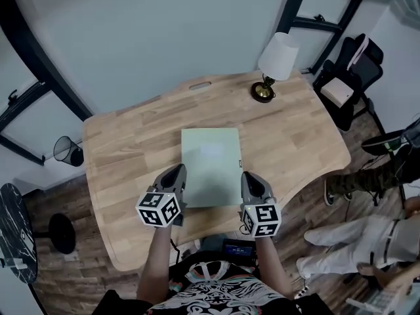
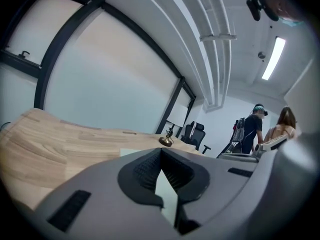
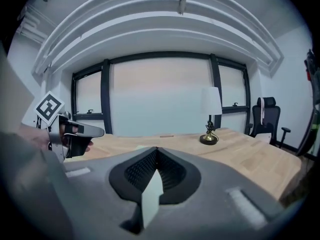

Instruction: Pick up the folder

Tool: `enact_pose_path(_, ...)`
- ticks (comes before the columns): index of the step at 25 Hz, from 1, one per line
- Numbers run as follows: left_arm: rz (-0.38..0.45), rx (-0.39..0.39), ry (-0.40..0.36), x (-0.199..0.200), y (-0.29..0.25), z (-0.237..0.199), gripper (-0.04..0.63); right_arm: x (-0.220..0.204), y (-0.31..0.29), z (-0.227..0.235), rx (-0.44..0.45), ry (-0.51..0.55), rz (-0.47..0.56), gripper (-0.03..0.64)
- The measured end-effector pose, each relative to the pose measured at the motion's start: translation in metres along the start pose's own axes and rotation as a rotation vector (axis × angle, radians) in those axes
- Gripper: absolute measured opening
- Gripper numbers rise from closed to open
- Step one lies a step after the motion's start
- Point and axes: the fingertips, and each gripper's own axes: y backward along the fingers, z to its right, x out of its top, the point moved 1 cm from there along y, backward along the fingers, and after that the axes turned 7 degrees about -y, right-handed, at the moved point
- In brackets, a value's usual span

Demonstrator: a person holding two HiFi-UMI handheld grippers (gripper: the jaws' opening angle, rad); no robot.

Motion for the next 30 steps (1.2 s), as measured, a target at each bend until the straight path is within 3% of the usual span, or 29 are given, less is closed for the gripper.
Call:
enact_pose_path(9,-0.092,0.06,-0.063,-0.025,-0.015,-0.018,0.006,-0.02,-0.018,0.023,-0.011,-0.113,-0.018,0.005)
enact_pose_path(13,-0.155,0.081,-0.066,-0.044,-0.021,-0.029,0.009,-0.042,-0.034,0.03,0.007,-0.123,-0.105,0.023)
enact_pose_path(19,-0.239,0.085,-0.025,-0.075,-0.042,-0.045,0.115,-0.07,-0.059,0.052,0.006,-0.221,-0.185,0.052)
enact_pose_path(26,-0.318,0.098,0.017,-0.099,-0.059,-0.057,0.195,-0.096,-0.087,0.067,0.048,-0.354,-0.272,0.19)
enact_pose_path(30,-0.349,0.072,0.153,-0.117,-0.065,-0.06,0.256,-0.108,-0.101,0.068,0.095,-0.438,-0.312,0.235)
